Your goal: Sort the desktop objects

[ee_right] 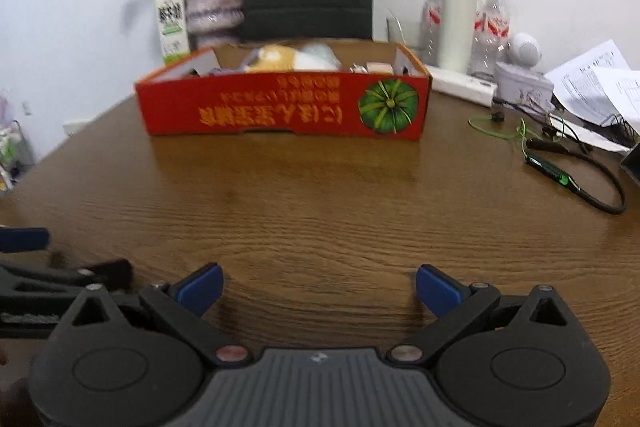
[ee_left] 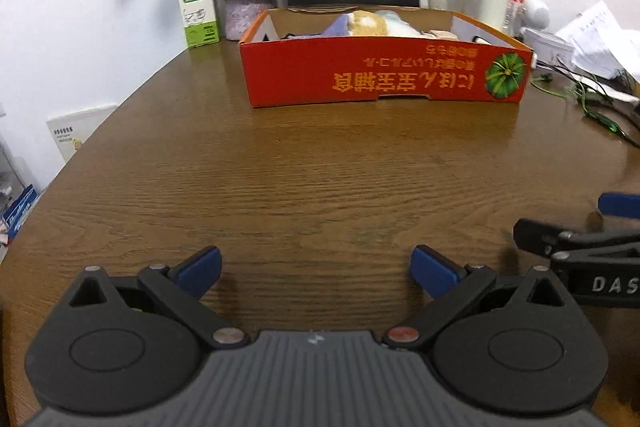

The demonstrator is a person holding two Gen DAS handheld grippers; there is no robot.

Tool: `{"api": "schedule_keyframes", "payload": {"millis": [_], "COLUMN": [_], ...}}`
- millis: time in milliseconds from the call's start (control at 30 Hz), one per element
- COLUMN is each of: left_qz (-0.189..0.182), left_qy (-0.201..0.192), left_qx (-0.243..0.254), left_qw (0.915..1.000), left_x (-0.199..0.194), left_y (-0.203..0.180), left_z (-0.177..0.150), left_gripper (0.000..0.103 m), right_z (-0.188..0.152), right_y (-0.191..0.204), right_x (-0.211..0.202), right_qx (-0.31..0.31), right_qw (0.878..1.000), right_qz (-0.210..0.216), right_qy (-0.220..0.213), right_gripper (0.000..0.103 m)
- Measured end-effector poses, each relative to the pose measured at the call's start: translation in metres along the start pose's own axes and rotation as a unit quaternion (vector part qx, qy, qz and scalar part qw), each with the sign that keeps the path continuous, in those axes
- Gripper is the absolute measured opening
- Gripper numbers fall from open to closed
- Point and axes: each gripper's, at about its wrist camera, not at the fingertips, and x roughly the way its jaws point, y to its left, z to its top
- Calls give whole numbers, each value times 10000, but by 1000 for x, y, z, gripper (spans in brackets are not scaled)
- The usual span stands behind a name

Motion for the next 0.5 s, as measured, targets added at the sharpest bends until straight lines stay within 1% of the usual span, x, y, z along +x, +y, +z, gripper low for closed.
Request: {"api": "schedule_keyframes", "payload": {"millis": [67, 133, 300, 500], "left_qz": [-91, 22, 9, 174], "left_qy": [-9, -94, -117, -148], "left_qx": [-195, -304, -345, -449], "left_qw": [9998, 9995, 9993, 9987], "left_x": [6, 9, 15, 15], "left_y": [5, 6, 9, 6], "left_z": [2, 2, 8, 7], "left_gripper": [103, 103, 103, 103], "right_z": [2, 7, 15, 16], "right_y": [3, 3, 3, 3], "right_x": [4, 10, 19, 19], "right_qx": [-77, -96, -159, -144], "right_qw": [9999, 10000, 9998, 9999], "right_qz": [-85, 13, 81, 68], "right_qy": [-3, 20, 33, 34], "right_gripper": [103, 103, 103, 103]}}
